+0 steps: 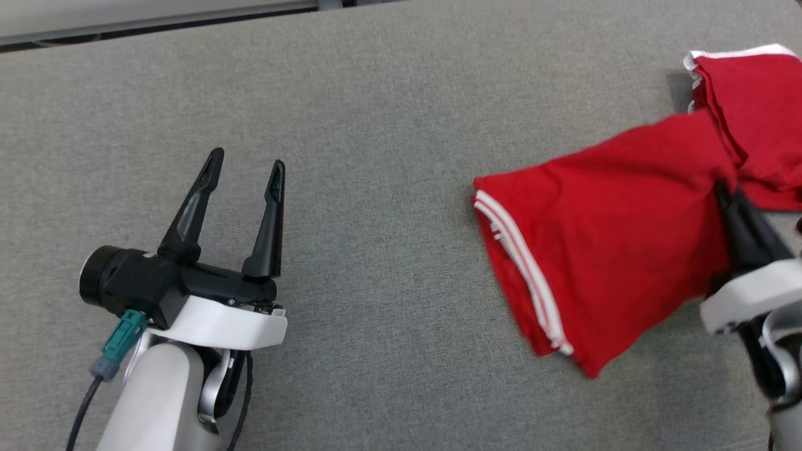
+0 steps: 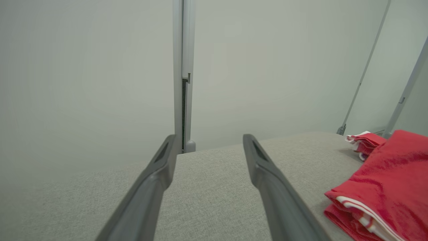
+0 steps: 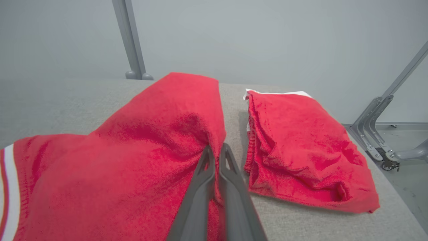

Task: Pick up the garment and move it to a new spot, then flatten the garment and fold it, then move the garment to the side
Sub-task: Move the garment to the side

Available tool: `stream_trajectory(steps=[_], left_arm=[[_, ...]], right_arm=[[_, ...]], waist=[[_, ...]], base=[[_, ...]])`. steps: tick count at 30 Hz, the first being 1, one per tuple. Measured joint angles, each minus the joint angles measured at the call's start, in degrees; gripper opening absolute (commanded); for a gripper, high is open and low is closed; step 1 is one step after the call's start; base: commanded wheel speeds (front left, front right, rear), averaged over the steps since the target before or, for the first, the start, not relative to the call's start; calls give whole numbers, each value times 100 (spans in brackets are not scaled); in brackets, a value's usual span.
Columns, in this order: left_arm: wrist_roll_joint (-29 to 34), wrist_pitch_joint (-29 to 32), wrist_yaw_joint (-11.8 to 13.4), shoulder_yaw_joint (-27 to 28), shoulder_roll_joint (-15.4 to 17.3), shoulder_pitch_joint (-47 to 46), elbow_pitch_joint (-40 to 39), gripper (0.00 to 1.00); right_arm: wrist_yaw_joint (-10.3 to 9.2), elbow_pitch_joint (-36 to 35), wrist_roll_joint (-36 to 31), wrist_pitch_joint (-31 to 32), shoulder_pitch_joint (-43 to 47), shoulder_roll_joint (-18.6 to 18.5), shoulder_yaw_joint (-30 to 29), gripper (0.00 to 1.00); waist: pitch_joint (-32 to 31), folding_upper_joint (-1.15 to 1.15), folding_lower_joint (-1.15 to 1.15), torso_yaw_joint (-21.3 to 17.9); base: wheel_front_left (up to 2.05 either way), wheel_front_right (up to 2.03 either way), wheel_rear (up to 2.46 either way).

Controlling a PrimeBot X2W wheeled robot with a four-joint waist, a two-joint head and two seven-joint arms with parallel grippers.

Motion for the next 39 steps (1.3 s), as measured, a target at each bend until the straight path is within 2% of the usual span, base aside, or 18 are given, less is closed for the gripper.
stream_trajectory(steps=[3,5,13,18,19,21,22,27,31,35,39], left_arm=[[3,108,-20,-8,62,-205,-240,100],[4,146,-44,-34,86,-340,-363,100],[101,198,-48,-154,155,-689,-669,100],[198,244,-53,-233,203,-916,-857,100],[210,254,-53,-237,205,-941,-898,100],[210,280,-53,-241,220,-972,-921,100],[220,292,-52,-235,257,-1020,-977,100],[226,294,-49,-242,313,-1009,-972,100],[203,264,-44,-245,332,-820,-835,100],[119,215,-35,-247,334,-534,-657,100],[2,186,47,-213,322,-170,-490,100]], right_arm=[[0,406,94,-181,-1038,-296,-287,0],[0,616,108,-231,-1371,-542,-560,0],[-1,1363,335,-431,-1832,-1266,-1871,0],[-1,2114,549,-463,-2142,-1484,-2123,0],[-1,2301,572,-469,-2238,-1484,-2126,25],[-1,2462,578,-523,-2332,-1491,-2096,100],[-1,2809,588,-636,-2514,-1493,-2108,100],[-1,3343,467,-1023,-2571,-1410,-2116,100],[-1,3468,330,-1658,-2309,-1251,-2049,100],[-1,3084,257,-1982,-1697,-900,-1973,100],[-1,2164,138,-2031,-883,-437,-1840,100]], waist=[[395,0,0,-114],[592,0,0,-144],[1177,0,0,-52],[1446,0,0,65],[1505,0,0,84],[1567,0,0,99],[1682,0,0,117],[1729,0,0,108],[1512,0,0,69],[1153,0,0,35],[711,0,0,11]], base=[[0,0,0],[0,0,0],[0,0,0],[0,0,0],[0,0,0],[0,0,0],[0,0,0],[0,0,0],[0,0,0],[0,0,0],[0,0,0]])
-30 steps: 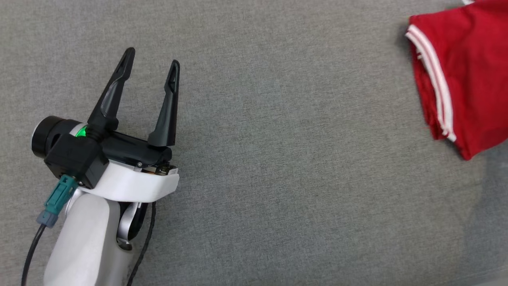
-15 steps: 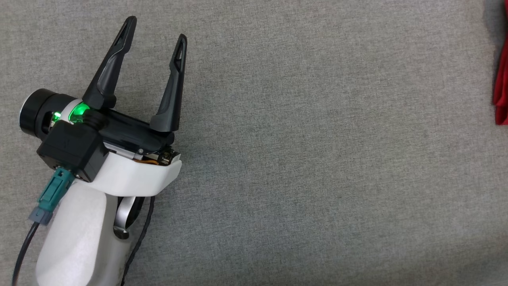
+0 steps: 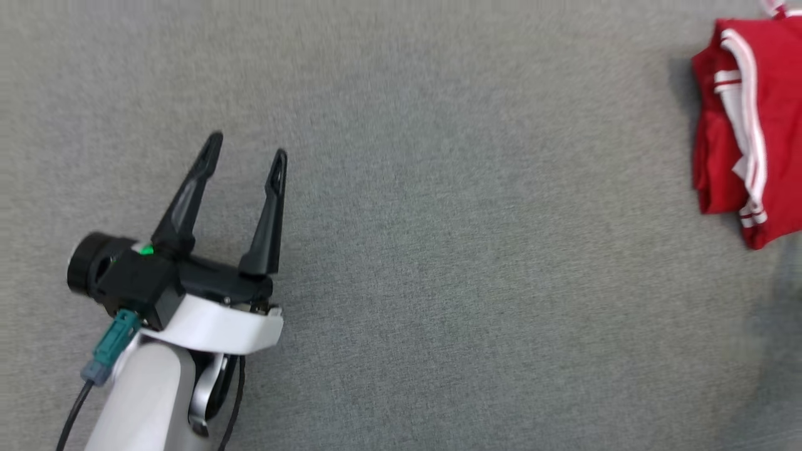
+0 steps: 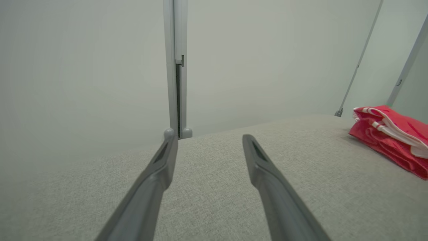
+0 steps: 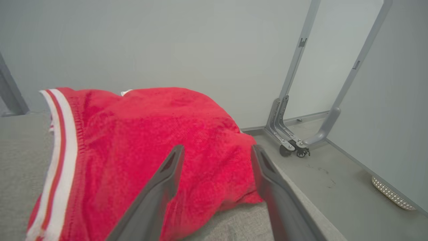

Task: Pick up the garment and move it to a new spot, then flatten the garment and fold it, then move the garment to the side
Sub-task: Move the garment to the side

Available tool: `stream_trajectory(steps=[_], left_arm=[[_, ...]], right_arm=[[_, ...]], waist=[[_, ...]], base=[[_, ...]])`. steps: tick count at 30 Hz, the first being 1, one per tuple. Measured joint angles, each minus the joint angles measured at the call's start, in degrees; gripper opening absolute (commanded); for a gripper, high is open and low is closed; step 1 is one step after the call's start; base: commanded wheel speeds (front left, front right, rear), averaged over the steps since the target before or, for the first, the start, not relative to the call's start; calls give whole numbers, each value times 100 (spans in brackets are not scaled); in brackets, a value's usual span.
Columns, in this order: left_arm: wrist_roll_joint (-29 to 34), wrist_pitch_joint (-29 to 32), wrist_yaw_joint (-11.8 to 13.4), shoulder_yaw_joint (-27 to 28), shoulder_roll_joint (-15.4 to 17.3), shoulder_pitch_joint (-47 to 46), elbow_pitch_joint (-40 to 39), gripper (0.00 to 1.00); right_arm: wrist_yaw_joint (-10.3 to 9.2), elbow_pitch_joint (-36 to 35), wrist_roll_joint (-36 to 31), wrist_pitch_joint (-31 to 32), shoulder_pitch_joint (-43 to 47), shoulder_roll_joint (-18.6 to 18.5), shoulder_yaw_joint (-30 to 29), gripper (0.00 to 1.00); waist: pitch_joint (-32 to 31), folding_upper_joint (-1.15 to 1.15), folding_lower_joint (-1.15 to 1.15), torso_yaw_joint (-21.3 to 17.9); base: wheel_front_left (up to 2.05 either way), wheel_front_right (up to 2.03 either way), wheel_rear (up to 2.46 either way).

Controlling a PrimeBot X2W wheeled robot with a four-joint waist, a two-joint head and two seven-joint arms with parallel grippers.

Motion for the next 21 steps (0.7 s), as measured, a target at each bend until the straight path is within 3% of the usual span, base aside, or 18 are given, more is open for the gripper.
stream_trajectory(steps=[6,11,21], left_arm=[[-159,-26,169,66,-121,501,210,100],[-279,-63,294,121,-185,870,372,100],[-563,-134,422,288,-249,1428,604,100]], right_arm=[[0,-1504,-123,-5,1233,753,197,100],[0,-2538,-305,401,2041,1203,566,100],[-1,-3594,-419,1091,2770,1466,992,100]], waist=[[-679,0,0,24],[-1169,0,0,179],[-1823,0,0,681]], base=[[0,0,0],[0,0,0],[0,0,0]])
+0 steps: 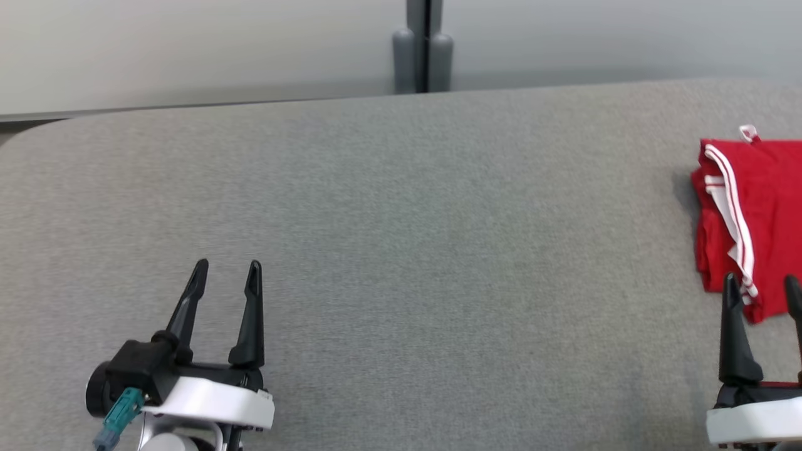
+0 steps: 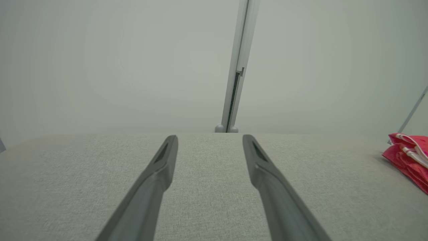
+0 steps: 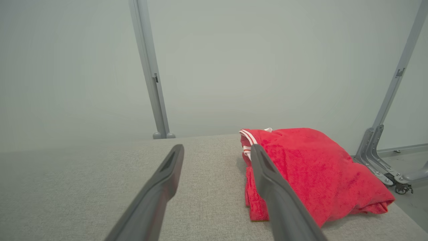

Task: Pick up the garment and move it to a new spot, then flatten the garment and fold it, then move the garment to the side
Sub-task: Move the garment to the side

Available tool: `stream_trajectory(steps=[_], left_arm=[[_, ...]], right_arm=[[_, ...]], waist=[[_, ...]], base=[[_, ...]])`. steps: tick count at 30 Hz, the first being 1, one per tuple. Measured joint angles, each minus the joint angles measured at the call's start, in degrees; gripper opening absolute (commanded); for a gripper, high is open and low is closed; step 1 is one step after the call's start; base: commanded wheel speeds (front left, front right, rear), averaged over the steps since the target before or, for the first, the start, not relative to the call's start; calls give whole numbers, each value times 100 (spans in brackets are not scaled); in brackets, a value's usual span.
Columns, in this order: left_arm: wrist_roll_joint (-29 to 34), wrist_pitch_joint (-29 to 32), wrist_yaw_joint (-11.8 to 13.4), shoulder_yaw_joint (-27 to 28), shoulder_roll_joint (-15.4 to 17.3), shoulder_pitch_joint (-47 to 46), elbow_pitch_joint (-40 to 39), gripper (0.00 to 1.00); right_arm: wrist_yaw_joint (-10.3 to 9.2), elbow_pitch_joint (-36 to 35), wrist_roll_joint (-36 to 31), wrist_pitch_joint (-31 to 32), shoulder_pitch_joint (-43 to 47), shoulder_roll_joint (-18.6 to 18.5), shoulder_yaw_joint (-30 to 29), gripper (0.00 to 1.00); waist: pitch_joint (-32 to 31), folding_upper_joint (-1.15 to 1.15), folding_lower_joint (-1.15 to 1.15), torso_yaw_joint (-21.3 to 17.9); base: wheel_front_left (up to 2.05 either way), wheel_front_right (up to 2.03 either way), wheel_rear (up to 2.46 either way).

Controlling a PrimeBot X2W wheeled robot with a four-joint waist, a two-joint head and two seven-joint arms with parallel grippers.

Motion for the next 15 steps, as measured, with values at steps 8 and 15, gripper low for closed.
stream_trajectory(steps=[8,15], left_arm=[[-153,-25,42,118,65,473,305,100],[-276,43,-19,103,157,854,463,100]], right_arm=[[-1,-293,-41,405,505,47,323,100],[-1,-469,-46,593,943,57,401,100]], waist=[[-602,0,0,376],[-1125,0,0,539]], base=[[0,0,0],[0,0,0]])
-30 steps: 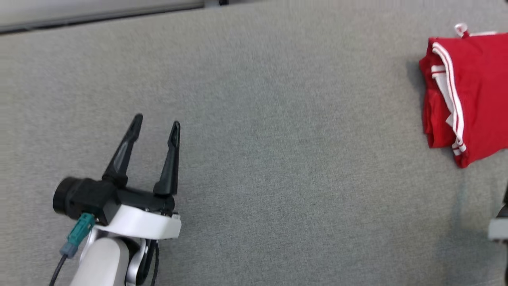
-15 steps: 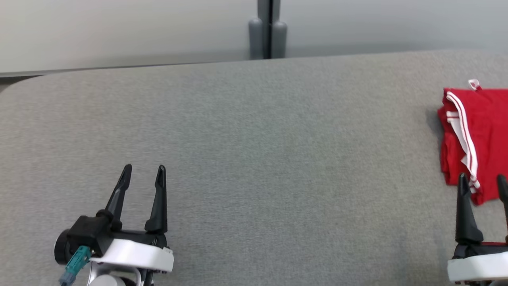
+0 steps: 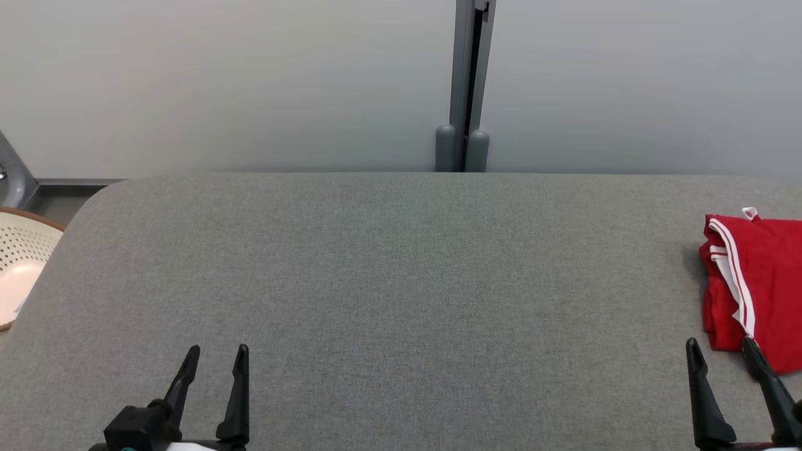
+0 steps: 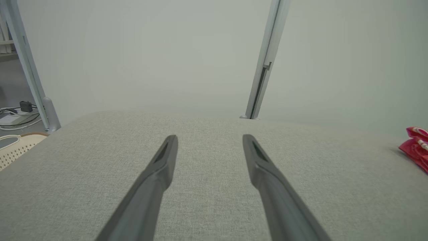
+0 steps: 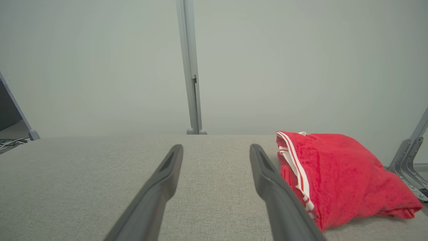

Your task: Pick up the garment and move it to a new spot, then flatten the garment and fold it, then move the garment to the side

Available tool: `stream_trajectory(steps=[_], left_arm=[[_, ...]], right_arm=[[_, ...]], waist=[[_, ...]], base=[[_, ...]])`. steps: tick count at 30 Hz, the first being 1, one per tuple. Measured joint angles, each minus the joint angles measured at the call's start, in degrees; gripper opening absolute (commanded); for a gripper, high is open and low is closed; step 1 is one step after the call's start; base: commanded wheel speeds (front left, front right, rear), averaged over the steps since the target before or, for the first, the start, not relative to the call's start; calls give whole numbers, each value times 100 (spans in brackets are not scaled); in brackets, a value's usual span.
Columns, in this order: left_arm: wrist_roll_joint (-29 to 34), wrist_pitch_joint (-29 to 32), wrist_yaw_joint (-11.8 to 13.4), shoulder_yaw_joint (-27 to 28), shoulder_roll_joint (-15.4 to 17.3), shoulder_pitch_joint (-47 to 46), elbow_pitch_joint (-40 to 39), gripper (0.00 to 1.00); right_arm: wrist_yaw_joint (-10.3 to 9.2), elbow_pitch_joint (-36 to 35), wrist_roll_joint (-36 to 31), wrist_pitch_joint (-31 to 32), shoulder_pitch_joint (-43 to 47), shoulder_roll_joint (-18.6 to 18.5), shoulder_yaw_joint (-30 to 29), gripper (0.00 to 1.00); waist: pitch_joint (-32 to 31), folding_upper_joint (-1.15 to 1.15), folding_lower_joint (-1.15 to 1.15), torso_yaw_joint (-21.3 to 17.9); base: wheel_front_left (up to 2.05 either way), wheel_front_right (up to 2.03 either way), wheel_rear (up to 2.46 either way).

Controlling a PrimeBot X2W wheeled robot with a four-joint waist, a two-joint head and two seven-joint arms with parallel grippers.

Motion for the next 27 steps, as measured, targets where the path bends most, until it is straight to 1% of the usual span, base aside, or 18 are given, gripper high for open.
stream_trajectory(steps=[5,10,27], left_arm=[[43,107,20,-60,91,190,29,100],[83,132,58,-96,142,272,65,100],[100,148,112,-196,180,269,212,100]], right_arm=[[-1,-93,-1,133,298,3,-9,100],[-1,-151,14,152,404,8,-47,100],[-2,-163,42,192,437,12,-125,100]], waist=[[-285,0,0,-11],[-445,0,0,-30],[-535,0,0,-65]], base=[[0,0,0],[0,0,0],[0,0,0]])
